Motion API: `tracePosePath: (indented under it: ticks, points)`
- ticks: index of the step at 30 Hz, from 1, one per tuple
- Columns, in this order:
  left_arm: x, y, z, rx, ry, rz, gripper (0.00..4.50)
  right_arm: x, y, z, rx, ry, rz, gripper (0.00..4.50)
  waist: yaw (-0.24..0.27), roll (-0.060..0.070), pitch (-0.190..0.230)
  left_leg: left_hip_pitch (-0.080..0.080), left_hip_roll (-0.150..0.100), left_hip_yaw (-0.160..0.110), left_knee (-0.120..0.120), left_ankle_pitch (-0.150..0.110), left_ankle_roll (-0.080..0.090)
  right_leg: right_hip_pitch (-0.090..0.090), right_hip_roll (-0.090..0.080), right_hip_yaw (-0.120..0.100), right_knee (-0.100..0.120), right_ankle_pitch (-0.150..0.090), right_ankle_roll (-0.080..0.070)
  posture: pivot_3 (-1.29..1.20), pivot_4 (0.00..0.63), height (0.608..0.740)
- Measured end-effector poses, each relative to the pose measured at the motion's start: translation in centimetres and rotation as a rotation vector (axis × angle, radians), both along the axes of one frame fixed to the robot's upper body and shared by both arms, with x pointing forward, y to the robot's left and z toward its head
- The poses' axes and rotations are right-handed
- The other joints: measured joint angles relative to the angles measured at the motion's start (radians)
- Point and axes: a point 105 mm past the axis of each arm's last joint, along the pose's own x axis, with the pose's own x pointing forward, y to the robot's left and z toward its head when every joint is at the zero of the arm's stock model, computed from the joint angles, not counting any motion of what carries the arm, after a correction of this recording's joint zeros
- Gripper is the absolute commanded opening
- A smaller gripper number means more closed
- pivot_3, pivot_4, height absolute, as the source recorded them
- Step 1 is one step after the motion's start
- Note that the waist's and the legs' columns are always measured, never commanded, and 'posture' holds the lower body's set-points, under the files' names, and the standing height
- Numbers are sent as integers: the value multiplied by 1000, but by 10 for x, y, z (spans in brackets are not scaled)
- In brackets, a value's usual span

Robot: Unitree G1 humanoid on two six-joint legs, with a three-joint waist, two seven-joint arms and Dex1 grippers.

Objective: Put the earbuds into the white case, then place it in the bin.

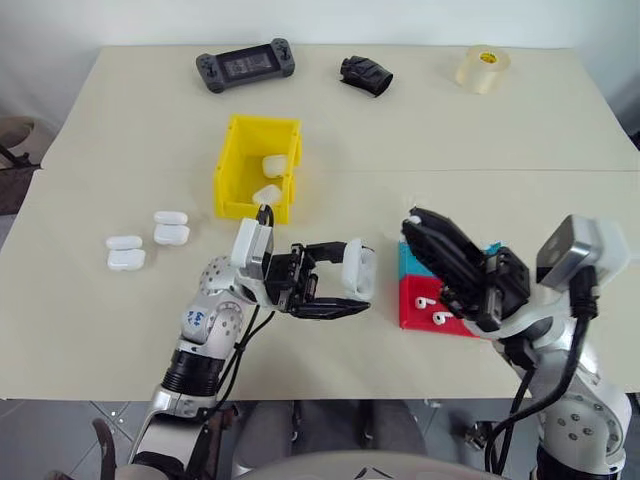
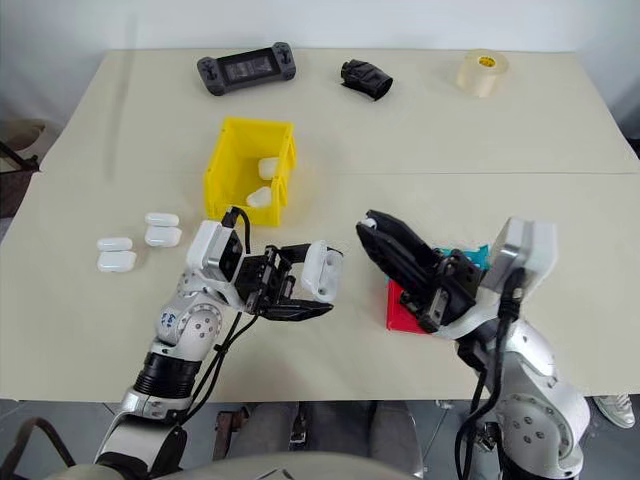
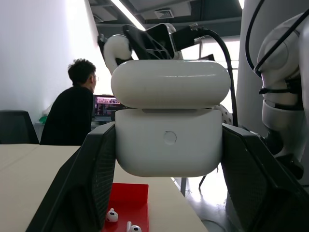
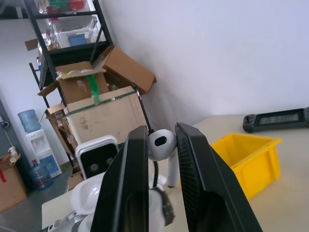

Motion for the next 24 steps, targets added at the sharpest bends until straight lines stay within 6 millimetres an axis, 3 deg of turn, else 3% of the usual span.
tracePosePath:
  ticks: [8,24]
  points:
    - [2,-4,6,-18,8,-23,2804,-3,15,4,26,-63,24,458,0,0,0,0,0,0,0,0,0,-1,0,1,0,0,0,0,150,740]
    - [3,-6,11,-61,10,-14,2804,9,21,-8,70,-40,6,458,0,0,0,0,0,1,0,0,0,-1,0,1,0,0,0,0,150,740]
